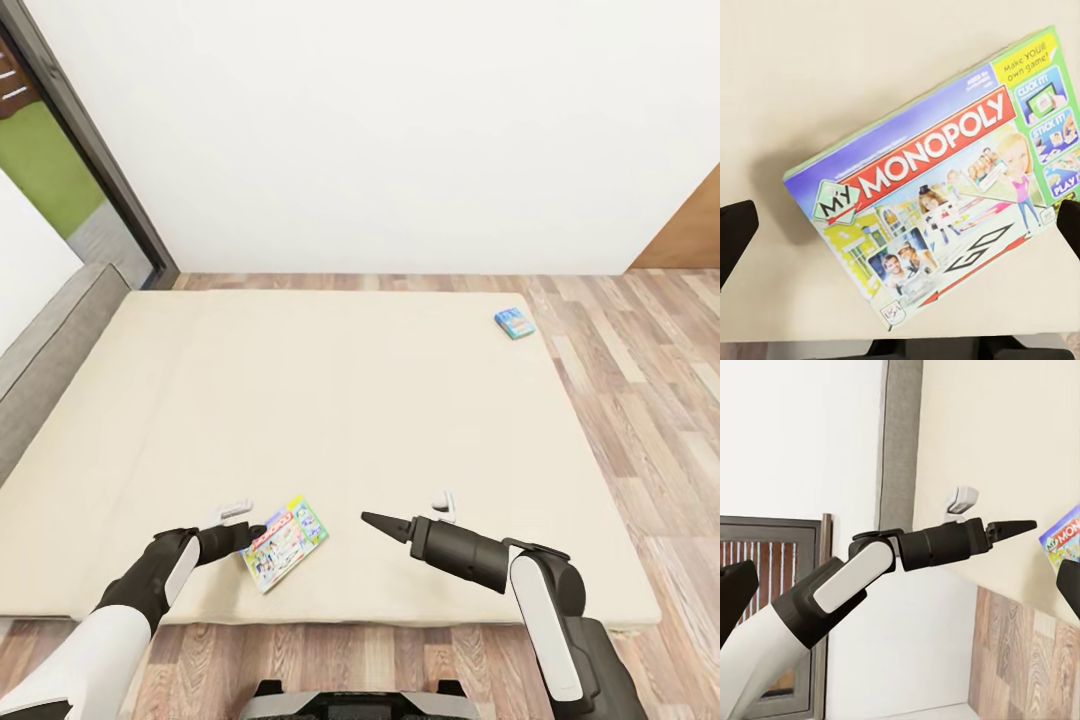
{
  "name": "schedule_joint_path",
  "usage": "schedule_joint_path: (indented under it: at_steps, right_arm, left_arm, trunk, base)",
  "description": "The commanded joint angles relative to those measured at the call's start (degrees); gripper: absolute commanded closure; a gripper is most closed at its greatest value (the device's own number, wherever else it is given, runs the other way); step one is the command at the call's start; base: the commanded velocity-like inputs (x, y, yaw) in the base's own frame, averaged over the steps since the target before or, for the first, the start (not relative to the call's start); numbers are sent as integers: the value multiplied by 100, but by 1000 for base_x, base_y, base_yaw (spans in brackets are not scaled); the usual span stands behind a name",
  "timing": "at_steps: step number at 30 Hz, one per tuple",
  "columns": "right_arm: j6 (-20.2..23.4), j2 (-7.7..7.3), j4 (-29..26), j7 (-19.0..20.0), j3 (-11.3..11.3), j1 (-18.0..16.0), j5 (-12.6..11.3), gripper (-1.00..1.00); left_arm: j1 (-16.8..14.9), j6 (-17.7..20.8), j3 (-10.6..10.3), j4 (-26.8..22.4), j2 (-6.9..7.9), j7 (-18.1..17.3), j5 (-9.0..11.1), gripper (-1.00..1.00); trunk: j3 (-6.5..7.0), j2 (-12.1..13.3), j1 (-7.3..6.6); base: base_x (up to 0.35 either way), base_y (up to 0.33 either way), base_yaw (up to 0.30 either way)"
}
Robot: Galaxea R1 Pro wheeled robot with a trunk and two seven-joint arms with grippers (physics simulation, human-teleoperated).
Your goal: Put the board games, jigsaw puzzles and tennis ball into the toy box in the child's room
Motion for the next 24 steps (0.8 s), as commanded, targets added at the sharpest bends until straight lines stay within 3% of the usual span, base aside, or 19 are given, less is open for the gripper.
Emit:
schedule_joint_path:
  at_steps: [1,24]
  right_arm:
    - [25,7,-2,42,-11,-4,31,-100]
    - [27,-2,7,50,-57,-5,31,-100]
  left_arm:
    - [-2,34,17,-8,-1,-3,59,-100]
    - [-2,-203,23,-15,14,-7,59,-100]
  trunk:
    - [-17,-9,3]
    - [-235,-9,3]
  base:
    - [0,0,0]
    - [0,0,0]
